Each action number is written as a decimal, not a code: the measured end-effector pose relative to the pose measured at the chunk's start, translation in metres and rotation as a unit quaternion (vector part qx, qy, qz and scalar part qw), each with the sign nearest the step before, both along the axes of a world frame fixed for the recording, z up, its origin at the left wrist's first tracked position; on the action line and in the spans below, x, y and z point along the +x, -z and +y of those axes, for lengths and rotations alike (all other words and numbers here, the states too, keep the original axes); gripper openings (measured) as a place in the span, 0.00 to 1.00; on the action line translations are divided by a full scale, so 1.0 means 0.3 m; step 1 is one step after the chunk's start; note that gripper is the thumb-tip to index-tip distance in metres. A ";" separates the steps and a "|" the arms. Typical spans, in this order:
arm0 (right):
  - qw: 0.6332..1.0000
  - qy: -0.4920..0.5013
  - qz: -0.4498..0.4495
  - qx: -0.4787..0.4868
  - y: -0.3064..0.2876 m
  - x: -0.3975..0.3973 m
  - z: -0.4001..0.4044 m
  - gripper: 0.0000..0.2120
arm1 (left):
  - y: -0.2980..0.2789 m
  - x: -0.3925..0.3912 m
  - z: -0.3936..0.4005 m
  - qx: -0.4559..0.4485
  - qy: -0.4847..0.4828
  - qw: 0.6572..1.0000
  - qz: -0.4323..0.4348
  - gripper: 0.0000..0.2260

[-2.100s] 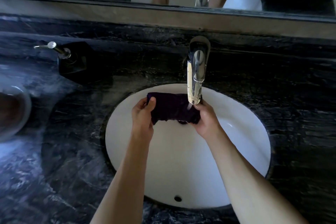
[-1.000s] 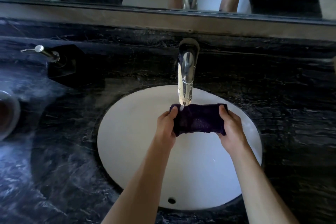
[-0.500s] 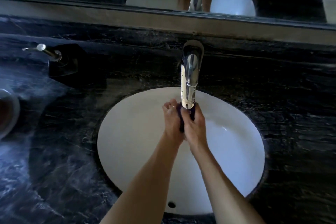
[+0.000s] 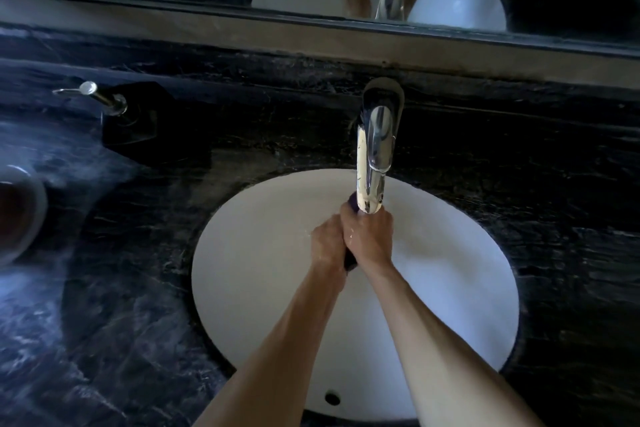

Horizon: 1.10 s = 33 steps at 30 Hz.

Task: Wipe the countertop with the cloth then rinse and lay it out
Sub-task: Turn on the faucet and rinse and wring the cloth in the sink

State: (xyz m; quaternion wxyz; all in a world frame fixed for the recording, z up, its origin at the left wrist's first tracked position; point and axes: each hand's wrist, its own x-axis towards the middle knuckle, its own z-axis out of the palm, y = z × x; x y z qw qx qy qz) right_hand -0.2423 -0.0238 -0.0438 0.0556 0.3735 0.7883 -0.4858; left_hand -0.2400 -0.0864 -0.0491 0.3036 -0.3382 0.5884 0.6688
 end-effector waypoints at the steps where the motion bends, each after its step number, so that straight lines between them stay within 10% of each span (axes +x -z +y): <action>1: 0.999 0.006 -0.022 -0.036 -0.006 -0.014 0.009 0.05 | -0.013 0.001 -0.007 -0.011 -0.025 1.000 -0.005 0.12; 13: 0.921 0.186 0.070 -0.334 -0.026 0.087 0.057 0.08 | -0.031 -0.015 -0.059 0.030 -0.148 0.988 0.044 0.05; 22: 0.992 -0.020 0.112 -0.050 -0.069 0.109 -0.028 0.20 | -0.030 0.033 0.043 -0.016 0.054 0.987 0.148 0.15; 25: 0.993 0.022 0.113 -0.014 -0.078 0.067 -0.028 0.17 | -0.052 -0.033 0.055 -0.273 0.234 0.912 0.198 0.15; 28: 0.993 0.047 0.110 -0.022 -0.075 0.028 -0.029 0.17 | -0.073 -0.073 0.057 -0.318 0.296 0.878 0.201 0.10; 33: 0.995 0.054 0.034 -0.082 -0.055 -0.013 0.029 0.11 | -0.093 -0.044 0.040 -0.067 0.022 0.997 0.017 0.09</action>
